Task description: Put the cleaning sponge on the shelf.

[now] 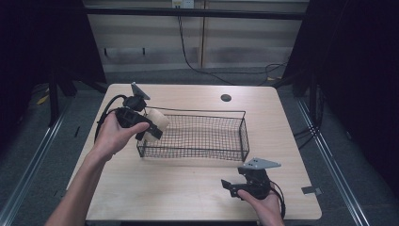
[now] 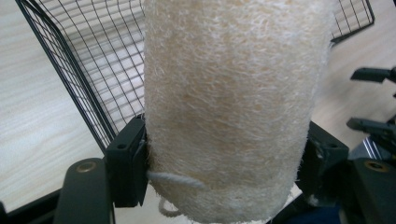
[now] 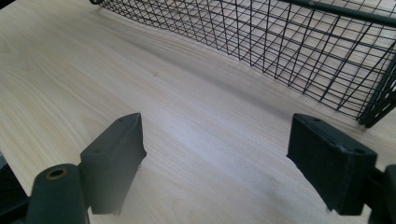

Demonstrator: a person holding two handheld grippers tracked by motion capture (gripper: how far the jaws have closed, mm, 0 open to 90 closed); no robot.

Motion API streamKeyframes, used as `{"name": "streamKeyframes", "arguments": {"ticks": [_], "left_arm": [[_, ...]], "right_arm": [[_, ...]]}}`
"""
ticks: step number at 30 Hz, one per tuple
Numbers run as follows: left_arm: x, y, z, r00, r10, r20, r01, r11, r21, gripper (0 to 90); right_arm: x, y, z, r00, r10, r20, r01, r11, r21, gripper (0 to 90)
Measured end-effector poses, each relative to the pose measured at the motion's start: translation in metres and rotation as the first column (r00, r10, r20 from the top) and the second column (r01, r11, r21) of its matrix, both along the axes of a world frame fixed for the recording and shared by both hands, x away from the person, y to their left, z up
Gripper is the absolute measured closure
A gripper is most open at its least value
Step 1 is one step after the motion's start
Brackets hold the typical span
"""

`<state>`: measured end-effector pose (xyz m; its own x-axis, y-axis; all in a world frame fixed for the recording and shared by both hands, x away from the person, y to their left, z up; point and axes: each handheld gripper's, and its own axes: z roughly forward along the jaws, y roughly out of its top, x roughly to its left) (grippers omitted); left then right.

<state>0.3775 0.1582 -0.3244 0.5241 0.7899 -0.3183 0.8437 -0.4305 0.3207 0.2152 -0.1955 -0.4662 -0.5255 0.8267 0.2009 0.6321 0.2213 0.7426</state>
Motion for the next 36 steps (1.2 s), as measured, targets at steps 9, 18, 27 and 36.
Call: {"name": "streamKeyframes", "arguments": {"ticks": [9, 18, 27, 36], "left_arm": [[0.011, -0.007, -0.009, 0.9975, 0.062, -0.033, -0.062, 0.9979, 0.017, 31.1], [0.018, -0.009, -0.016, 0.9911, 0.126, -0.044, -0.124, 0.9915, 0.038, 31.0], [0.023, -0.011, -0.029, 0.9835, 0.173, -0.054, -0.169, 0.9838, 0.058, 31.0], [0.026, -0.013, -0.041, 0.9797, 0.189, -0.067, -0.184, 0.9802, 0.072, 31.0]], "right_arm": [[0.0, 0.0, 0.0, 1.0, 0.005, 0.002, -0.005, 1.0, -0.001, 18.4], [0.0, 0.0, 0.0, 0.9999, 0.01, 0.0, -0.01, 1.0, -0.002, 18.6], [0.0, 0.0, 0.0, 0.9999, 0.013, 0.0, -0.013, 1.0, -0.002, 18.9], [0.0, 0.0, 0.0, 0.9999, 0.014, -0.002, -0.014, 1.0, -0.002, 18.9]]}}
